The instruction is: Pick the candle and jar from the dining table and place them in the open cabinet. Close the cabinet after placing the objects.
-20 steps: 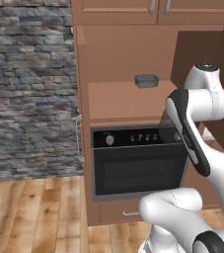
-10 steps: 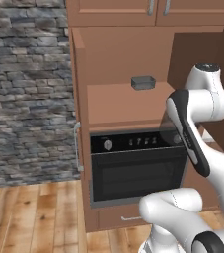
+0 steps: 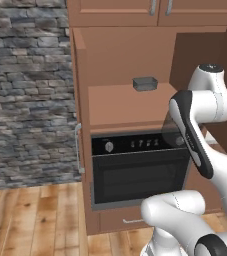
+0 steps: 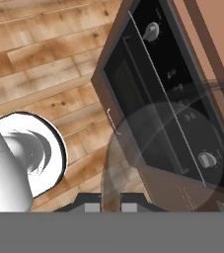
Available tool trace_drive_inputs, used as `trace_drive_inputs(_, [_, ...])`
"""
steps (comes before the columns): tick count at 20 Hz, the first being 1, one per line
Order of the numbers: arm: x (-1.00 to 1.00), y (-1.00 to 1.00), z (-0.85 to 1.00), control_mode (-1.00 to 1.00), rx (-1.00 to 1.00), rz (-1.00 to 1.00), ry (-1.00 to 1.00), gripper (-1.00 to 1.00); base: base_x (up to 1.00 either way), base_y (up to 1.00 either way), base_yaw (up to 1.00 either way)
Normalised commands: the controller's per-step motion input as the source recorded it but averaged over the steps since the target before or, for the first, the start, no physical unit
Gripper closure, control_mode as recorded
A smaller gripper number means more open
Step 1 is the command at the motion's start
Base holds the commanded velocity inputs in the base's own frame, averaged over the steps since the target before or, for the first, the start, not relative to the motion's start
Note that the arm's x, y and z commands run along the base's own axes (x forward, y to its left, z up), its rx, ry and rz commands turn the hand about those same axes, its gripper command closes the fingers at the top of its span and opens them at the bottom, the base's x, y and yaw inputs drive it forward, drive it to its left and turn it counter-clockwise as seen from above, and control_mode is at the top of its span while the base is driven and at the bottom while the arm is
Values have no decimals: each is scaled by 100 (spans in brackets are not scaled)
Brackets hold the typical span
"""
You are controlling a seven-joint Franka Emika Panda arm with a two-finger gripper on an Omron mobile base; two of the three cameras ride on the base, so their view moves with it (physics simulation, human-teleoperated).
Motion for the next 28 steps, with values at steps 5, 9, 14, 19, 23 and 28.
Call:
trace_drive_inputs(5, [0, 0, 0, 100, 0, 0, 0, 100, 0, 0, 0])
trace_drive_inputs(9, [0, 0, 0, 100, 0, 0, 0, 100, 0, 0, 0])
trace_drive_inputs(14, [0, -2, 9, -100, 0, 0, 0, 100, 0, -6, 0])
trace_drive_inputs(19, [0, -6, 36, -100, 0, 2, -1, 100, 0, 0, 0])
trace_drive_inputs(23, [0, -5, 31, -100, 0, 2, 0, 100, 0, 0, 0])
trace_drive_inputs(28, [14, -2, 6, -100, 0, 3, -3, 100, 0, 0, 0])
